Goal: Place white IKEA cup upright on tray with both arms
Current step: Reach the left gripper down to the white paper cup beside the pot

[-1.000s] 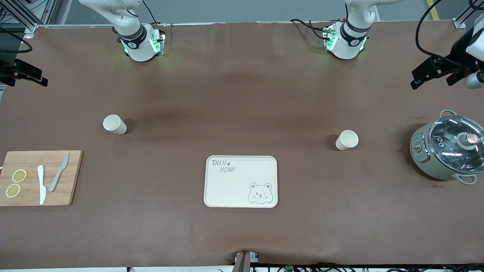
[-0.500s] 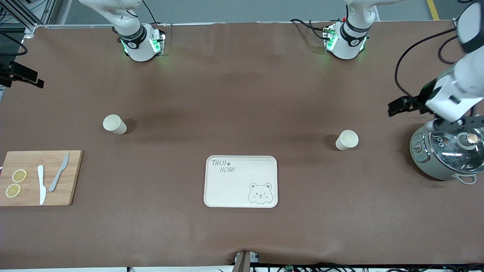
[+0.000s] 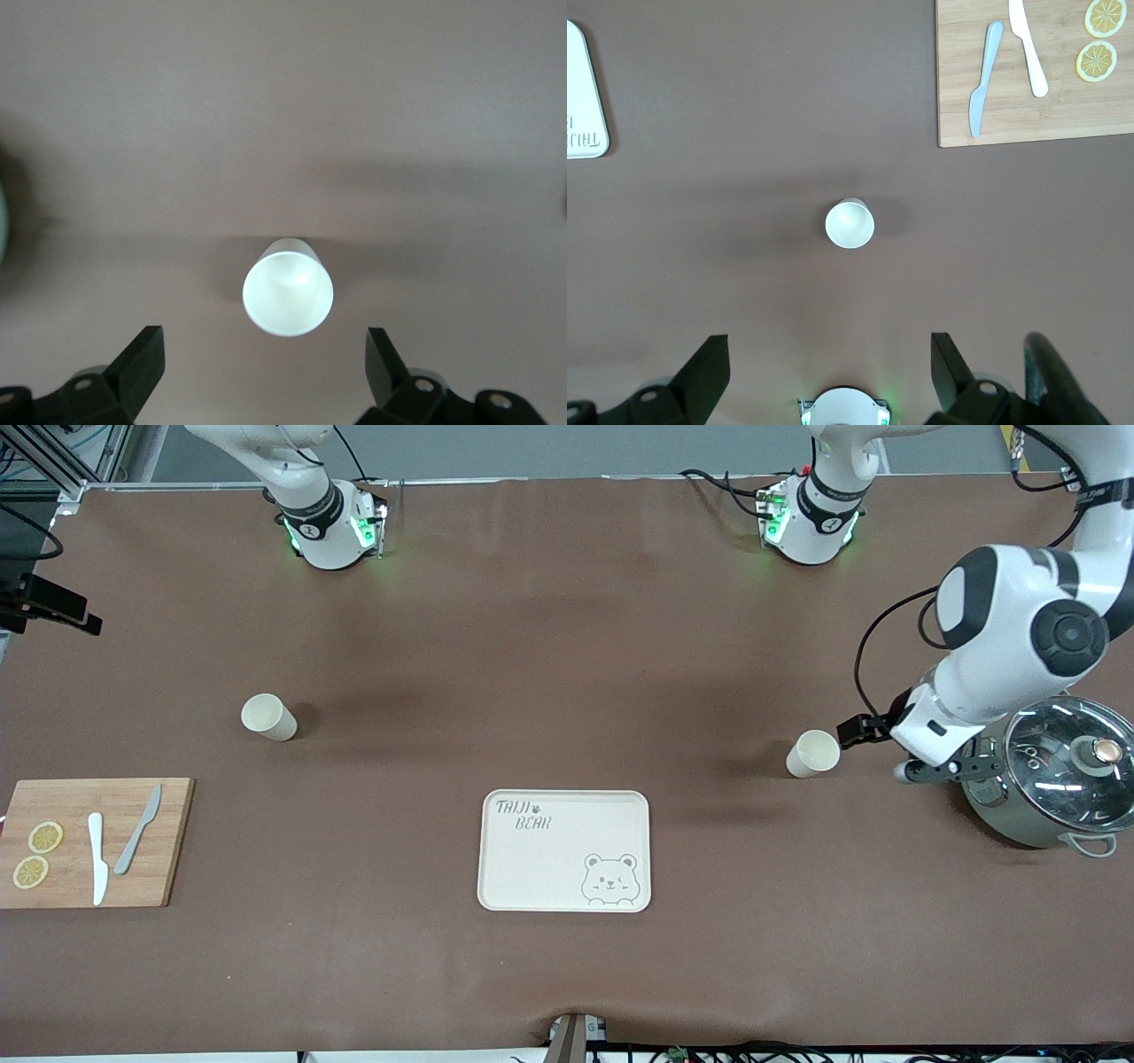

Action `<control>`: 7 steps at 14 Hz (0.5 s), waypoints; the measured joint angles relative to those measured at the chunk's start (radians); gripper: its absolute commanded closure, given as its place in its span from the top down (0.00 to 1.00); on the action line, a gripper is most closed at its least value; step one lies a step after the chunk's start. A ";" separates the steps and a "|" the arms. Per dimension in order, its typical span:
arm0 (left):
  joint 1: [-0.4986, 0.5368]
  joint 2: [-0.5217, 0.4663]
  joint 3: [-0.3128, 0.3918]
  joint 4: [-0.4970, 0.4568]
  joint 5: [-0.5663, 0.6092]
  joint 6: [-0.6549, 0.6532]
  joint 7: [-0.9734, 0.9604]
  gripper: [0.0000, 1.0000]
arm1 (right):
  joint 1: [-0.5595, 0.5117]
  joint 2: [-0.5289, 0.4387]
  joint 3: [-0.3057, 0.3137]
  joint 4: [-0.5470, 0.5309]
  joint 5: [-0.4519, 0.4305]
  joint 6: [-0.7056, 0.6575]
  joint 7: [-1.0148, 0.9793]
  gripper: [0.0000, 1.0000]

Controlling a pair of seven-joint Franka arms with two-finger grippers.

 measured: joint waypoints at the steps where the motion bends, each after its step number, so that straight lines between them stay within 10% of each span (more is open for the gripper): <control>1: -0.003 0.018 -0.001 -0.022 0.000 0.043 0.000 1.00 | 0.000 0.000 0.000 0.000 0.000 0.000 0.000 1.00; 7: -0.006 0.115 -0.001 -0.118 0.000 0.255 0.000 1.00 | -0.005 0.024 -0.001 0.000 0.000 0.000 0.000 1.00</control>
